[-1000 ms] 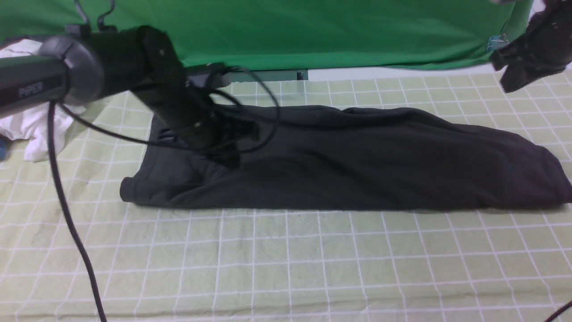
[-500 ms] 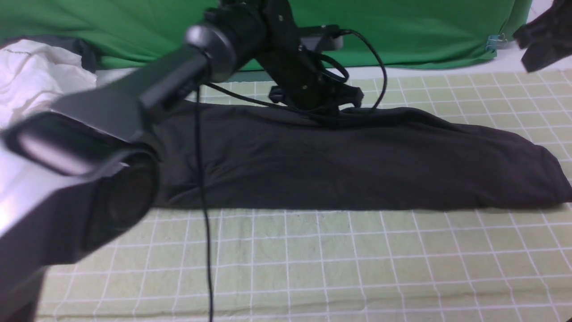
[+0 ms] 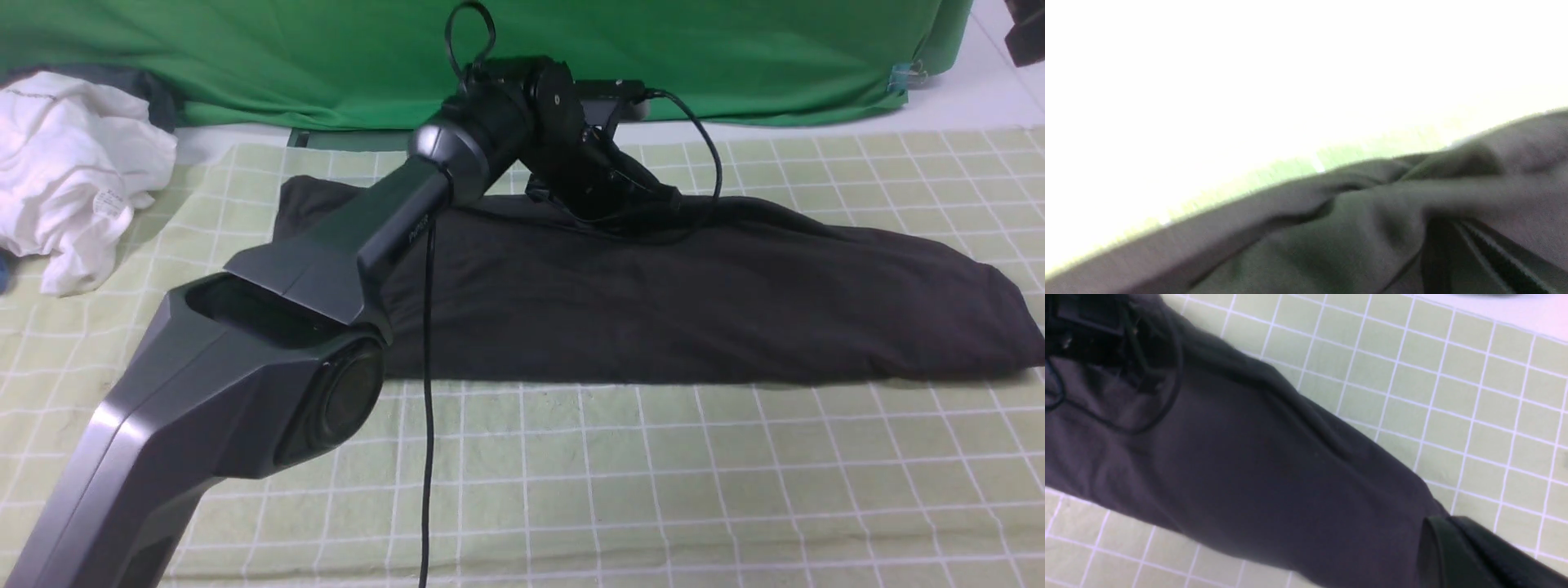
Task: Fold a long-sleeved shirt over a green coffee tablecloth.
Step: 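Pull the folded dark garment lengthwise by its ends to straighten it flat on the table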
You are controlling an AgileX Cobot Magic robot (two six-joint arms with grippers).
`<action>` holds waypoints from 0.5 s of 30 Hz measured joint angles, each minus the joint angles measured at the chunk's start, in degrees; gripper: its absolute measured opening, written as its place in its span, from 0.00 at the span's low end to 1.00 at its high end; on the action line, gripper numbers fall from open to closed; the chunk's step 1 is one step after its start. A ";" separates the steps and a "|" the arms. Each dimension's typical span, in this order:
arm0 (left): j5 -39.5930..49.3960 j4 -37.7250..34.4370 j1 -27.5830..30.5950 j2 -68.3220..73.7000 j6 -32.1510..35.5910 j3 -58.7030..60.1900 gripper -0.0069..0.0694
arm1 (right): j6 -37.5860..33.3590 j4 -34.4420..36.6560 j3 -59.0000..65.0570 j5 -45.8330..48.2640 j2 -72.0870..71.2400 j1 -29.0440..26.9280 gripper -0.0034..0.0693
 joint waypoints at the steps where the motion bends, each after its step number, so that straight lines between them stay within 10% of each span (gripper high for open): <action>1: -0.14 0.00 0.00 0.06 0.23 0.00 0.11 | 0.00 -0.05 0.00 0.29 -0.10 0.00 0.06; 15: 11.60 13.92 1.76 -8.91 -2.85 -0.20 0.11 | 0.14 0.06 0.05 1.97 -4.53 -0.04 0.06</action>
